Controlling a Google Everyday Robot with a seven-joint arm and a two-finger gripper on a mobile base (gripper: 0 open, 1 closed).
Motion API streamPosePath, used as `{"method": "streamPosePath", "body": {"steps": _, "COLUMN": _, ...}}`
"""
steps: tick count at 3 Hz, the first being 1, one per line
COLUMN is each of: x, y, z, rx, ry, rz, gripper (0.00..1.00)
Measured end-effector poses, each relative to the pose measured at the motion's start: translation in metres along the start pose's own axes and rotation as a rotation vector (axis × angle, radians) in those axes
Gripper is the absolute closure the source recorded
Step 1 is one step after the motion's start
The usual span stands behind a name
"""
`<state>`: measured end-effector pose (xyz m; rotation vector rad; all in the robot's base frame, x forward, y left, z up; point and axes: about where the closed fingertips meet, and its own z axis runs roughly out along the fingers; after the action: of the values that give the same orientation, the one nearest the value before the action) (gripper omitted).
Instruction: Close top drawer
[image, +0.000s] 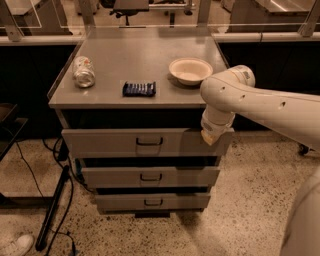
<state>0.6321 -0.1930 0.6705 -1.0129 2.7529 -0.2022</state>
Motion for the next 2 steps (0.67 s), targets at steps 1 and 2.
{"method": "streamPosePath", "body": {"steps": 1, "x": 0.000, "y": -0.018, "z": -0.004, "rx": 0.020, "ry": -0.010, "rz": 0.041, "gripper": 1.00}}
{"method": "streamPosePath", "body": {"steps": 2, "x": 0.003, "y": -0.031, "z": -0.010, "rx": 0.043, "ry": -0.017, "rz": 0.076, "gripper": 1.00}}
